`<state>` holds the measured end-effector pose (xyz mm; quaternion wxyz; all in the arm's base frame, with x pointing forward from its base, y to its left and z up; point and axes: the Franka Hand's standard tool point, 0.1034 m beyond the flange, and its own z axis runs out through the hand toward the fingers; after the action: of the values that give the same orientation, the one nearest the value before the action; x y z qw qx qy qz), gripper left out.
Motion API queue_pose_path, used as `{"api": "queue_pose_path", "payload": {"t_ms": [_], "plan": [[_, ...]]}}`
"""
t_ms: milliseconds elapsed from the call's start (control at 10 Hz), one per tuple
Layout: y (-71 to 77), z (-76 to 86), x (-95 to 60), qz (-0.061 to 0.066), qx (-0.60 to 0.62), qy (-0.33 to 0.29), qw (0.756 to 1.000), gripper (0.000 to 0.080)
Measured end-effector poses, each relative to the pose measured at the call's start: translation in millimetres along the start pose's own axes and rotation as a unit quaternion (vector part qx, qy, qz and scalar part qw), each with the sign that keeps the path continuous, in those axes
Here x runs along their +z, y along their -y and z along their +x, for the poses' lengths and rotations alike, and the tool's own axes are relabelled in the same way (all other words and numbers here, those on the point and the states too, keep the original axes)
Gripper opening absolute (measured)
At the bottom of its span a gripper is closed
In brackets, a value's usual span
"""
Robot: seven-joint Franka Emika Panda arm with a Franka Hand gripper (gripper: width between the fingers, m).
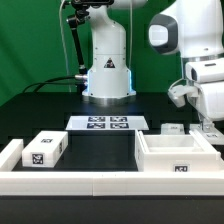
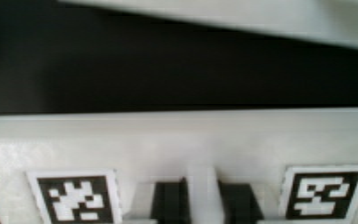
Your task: Assemble cabinet
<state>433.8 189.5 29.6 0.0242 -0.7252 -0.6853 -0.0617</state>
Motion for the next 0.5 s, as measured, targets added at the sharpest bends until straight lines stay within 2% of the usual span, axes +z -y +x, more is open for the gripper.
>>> {"api": "queue_pose_path", "payload": {"t_ms": [100,300,500], "plan": [[-4.7,-8.1,-11.3,0.0,0.005,0.009,1.0,0.0068],[-18.5,-36.1,-34.7,-0.001,0.009,0.027,1.0,0.0068],[-26.7,-58.0,-43.2,-0.003,0.021,0.033,0.999,0.0068]]}}
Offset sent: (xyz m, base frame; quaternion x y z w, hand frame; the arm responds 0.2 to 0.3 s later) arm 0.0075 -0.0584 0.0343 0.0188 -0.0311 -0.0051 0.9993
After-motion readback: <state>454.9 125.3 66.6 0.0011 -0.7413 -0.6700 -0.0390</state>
